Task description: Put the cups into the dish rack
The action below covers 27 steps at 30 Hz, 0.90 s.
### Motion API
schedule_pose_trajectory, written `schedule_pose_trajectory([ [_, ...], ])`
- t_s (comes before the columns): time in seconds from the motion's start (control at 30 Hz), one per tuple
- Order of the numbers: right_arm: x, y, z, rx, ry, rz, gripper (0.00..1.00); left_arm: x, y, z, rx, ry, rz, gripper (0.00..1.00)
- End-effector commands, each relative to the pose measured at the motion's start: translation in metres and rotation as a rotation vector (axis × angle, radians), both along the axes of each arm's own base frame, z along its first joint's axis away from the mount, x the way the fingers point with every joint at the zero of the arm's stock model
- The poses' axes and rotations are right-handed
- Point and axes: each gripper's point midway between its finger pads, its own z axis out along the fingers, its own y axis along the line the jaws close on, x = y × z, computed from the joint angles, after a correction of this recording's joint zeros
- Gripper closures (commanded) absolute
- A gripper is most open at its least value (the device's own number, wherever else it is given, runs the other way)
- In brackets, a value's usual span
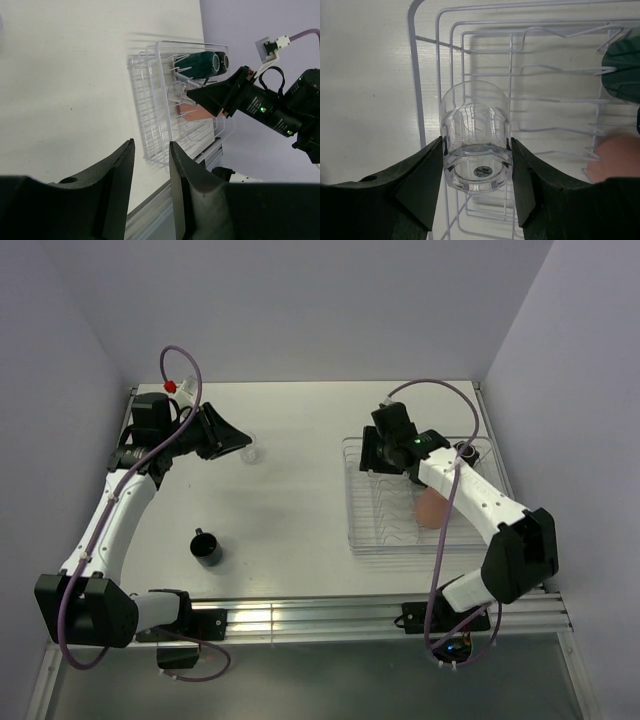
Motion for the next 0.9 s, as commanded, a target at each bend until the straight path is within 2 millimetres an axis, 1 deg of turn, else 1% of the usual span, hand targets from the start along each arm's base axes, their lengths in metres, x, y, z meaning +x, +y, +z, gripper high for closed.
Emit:
schedule_pose_trajectory([
  [0.0,0.022,0.004,0.017,-0.029,-0.058,0.007,1.0,0.005,0.007,0.006,0.053,-0.043,0.014,0.61],
  [0.03,0.024,0.005,0.014,-0.036,-0.052,0.008,1.0,0.006,0.008,0.004,0.06,-0.041,0.016,0.61],
  [0.07,0.027,0.007,0.005,-0.049,-0.033,0.009,1.0,0.006,0.008,0.003,0.064,-0.039,0.017,0.61],
  [0.13,0.033,0.009,0.003,-0.063,-0.029,0.006,1.0,0.006,0.009,0.001,0.071,-0.035,0.02,0.61],
  [0.17,0.035,0.009,-0.006,-0.079,-0.009,0.006,1.0,0.007,0.009,-0.001,0.074,-0.031,0.02,0.61],
  [0.23,0.041,0.012,-0.008,-0.088,-0.004,0.009,1.0,0.007,0.009,-0.002,0.074,-0.029,0.018,0.61],
  [0.27,0.043,0.013,-0.016,-0.101,0.015,0.009,1.0,0.007,0.009,-0.004,0.076,-0.025,0.019,0.61],
  [0.33,0.048,0.011,-0.018,-0.124,0.02,-0.002,1.0,0.008,0.009,-0.006,0.076,-0.02,0.017,0.61],
  [0.37,0.05,0.012,-0.024,-0.135,0.033,0.0,1.0,0.008,0.009,-0.008,0.077,-0.016,0.015,0.62],
  [0.43,0.054,0.013,-0.025,-0.14,0.036,-0.005,1.0,0.008,0.01,-0.01,0.08,-0.014,0.018,0.61],
  [0.47,0.055,0.013,-0.03,-0.15,0.046,-0.006,1.0,0.008,0.01,-0.013,0.081,-0.005,0.018,0.61],
  [0.63,0.059,0.009,-0.039,-0.193,0.074,-0.016,1.0,0.009,0.01,-0.017,0.086,0.005,0.015,0.62],
  [0.83,0.061,0.013,-0.049,-0.201,0.101,0.0,1.0,0.011,0.009,-0.021,0.081,0.019,0.011,0.62],
  [0.87,0.061,0.013,-0.053,-0.209,0.111,0.003,1.0,0.011,0.009,-0.022,0.082,0.022,0.012,0.62],
])
